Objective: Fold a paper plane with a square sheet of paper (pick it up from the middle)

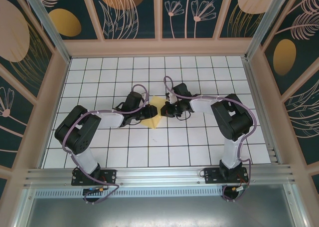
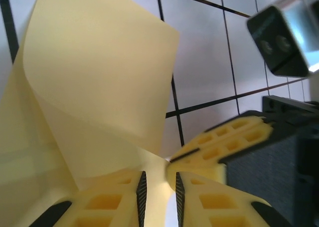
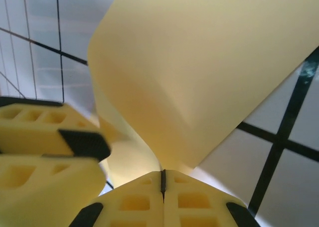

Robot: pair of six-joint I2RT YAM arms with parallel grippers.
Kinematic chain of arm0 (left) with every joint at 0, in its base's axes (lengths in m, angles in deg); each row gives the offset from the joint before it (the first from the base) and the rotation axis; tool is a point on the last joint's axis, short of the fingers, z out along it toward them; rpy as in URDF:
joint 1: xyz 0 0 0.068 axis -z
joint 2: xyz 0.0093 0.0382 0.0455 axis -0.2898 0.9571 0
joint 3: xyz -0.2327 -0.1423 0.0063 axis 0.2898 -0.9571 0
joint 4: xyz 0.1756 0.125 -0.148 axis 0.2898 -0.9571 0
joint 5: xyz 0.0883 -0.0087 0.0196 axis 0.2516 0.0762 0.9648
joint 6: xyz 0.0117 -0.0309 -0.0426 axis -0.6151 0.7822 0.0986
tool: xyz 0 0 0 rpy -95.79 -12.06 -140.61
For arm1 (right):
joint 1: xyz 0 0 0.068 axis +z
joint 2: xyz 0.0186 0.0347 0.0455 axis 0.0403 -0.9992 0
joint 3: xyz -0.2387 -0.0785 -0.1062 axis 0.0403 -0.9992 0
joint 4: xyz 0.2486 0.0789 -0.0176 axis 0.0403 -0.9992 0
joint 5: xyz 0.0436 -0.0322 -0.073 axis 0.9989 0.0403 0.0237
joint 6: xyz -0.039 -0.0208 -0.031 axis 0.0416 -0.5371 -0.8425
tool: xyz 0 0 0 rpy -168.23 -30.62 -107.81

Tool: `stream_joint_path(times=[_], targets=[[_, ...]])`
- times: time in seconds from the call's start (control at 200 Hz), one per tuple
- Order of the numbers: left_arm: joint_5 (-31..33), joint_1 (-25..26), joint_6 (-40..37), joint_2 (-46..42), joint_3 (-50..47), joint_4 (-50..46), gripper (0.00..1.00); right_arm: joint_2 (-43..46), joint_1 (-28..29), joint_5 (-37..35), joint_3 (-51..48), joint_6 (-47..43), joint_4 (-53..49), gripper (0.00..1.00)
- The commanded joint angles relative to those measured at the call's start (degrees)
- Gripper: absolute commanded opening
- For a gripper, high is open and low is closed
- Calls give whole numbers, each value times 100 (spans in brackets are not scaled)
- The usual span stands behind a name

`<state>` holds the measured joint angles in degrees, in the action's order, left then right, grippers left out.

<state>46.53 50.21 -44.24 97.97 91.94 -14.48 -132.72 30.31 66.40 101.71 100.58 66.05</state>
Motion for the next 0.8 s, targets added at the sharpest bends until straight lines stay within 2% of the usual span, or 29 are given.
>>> stream_joint_path(times=[0.0,0.791], targets=[[-262,-17,72,-259,-96,242,28,-163,30,-242,217,-205,-230,6],[-335,-21,51,113,-213,131,21,-493,16,-227,684,-474,-447,7]])
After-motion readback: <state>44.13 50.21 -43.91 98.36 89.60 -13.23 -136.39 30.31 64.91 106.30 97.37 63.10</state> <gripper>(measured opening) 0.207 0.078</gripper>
